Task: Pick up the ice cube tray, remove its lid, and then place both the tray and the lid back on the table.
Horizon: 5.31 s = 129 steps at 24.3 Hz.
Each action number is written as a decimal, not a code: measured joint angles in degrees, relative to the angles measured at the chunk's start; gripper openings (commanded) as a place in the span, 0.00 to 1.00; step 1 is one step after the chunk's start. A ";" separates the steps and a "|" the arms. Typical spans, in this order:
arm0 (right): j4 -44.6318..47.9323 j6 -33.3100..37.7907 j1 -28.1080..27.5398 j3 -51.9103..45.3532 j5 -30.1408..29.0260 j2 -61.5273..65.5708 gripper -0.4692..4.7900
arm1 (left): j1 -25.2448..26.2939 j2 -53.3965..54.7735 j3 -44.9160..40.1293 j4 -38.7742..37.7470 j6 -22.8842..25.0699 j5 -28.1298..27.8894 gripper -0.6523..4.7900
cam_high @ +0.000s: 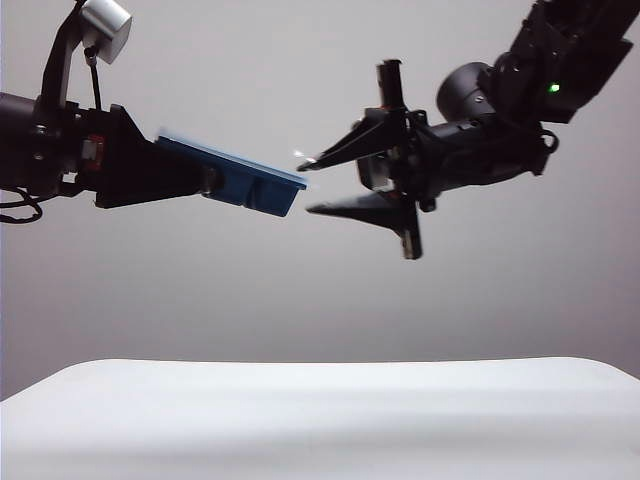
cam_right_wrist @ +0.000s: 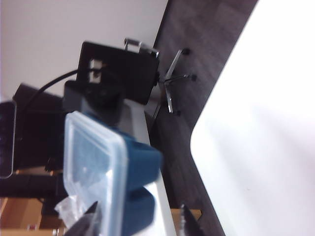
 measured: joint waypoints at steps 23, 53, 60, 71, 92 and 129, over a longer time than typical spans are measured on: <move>-8.98 -1.36 1.57 0.04 -5.09 -0.02 0.09 | 0.13 0.00 -0.17 -1.86 0.50 -2.45 0.61; -10.86 -2.36 -0.66 7.87 -1.79 0.00 0.08 | 0.00 0.02 -0.02 -8.44 3.15 -3.06 0.61; -10.73 -2.43 -8.28 7.96 -1.64 -1.09 0.08 | 0.02 0.02 0.00 -17.22 9.46 -9.42 0.61; -28.39 -27.08 -11.43 2.27 9.27 0.87 0.09 | 1.44 3.02 -0.02 -16.02 20.65 -4.20 0.61; -20.13 -30.47 -19.82 -5.01 26.97 8.28 0.52 | 4.35 24.90 0.00 -1.25 16.74 1.31 0.63; -37.88 -36.06 -19.37 -5.05 28.59 -12.76 0.25 | 4.63 -6.97 0.00 -19.50 6.91 -16.44 0.89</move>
